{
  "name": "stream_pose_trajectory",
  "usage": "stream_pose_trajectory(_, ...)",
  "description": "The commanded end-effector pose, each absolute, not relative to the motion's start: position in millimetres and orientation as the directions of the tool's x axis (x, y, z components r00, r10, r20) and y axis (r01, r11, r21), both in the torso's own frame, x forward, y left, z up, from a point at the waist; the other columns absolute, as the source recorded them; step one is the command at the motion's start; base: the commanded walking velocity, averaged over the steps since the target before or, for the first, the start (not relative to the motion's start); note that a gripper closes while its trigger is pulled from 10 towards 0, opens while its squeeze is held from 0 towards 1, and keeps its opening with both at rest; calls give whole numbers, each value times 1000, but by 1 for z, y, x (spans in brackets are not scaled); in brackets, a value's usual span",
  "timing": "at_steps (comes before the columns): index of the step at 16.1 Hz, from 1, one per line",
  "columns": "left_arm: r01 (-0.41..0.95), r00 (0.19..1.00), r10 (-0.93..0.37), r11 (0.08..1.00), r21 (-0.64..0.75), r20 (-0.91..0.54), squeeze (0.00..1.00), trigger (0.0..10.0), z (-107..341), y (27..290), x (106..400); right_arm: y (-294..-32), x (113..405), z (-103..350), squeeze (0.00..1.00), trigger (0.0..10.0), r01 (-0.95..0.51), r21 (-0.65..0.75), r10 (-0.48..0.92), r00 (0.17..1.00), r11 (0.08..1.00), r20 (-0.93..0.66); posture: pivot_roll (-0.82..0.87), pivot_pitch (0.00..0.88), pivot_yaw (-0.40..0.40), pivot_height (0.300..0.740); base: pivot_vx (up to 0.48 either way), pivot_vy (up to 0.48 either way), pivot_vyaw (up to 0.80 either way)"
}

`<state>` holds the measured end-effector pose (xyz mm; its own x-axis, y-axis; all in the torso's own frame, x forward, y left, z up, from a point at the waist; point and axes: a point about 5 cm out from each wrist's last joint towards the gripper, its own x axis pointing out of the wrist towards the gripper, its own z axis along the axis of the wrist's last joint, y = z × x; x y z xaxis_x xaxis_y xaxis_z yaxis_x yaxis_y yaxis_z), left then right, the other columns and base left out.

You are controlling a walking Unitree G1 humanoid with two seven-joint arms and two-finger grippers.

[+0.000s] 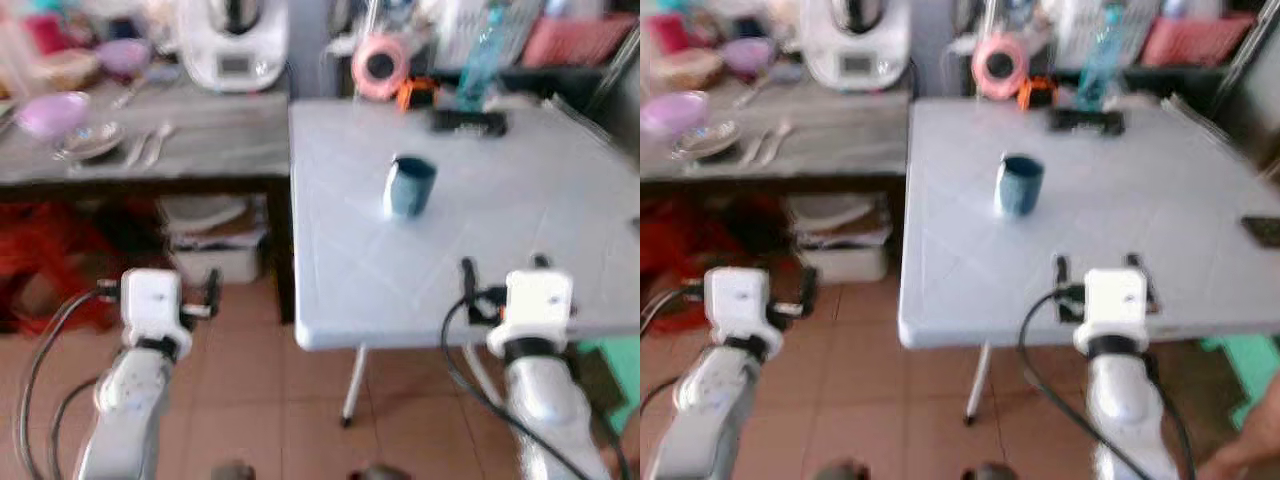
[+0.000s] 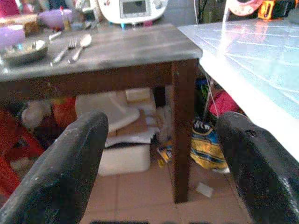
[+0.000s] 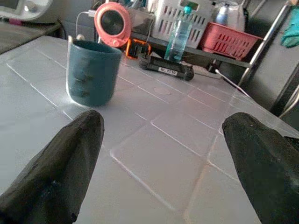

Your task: Setting the table

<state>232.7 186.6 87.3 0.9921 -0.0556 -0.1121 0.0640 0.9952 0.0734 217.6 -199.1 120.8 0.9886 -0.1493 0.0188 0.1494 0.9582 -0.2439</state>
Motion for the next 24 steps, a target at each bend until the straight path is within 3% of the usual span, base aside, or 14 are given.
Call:
stream_pose_trajectory(1, 55, 994, -46, 994, 90, -101, 0, 10000, 91, 190, 235, -197, 219, 122, 0, 10000, 142, -240, -140, 990, 960, 26, -53, 0, 12, 740, 0, -319, 550)
stream_pose_trajectory(7, 64, 995, -58, 994, 85, -77, 0, 10000, 95, 188, 237, -199, 221, 129, 0, 10000, 161, -214, -150, 986, 963, 67, -49, 0, 10, 740, 0, 0, 0)
stream_pose_trajectory(13, 66, 997, -65, 997, 46, -37, 0, 10000, 101, 181, 246, -177, 237, 142, 0, 10000, 46, 157, -61, 994, 987, 93, -55, 0, 29, 740, 0, 0, 0)
stream_pose_trajectory(18, 107, 994, -107, 994, 6, -35, 0, 10000, 102, 178, 245, -174, 235, 136, 0, 10000, 51, 92, -58, 996, 994, 68, -55, 0, 23, 740, 0, 0, 0)
stream_pose_trajectory(24, 129, 991, -129, 992, 0, -33, 0, 10000, 101, 175, 245, -173, 234, 130, 0, 10000, 27, 3, -28, 999, 1000, 36, -60, 0, 23, 740, 337, 0, 0)
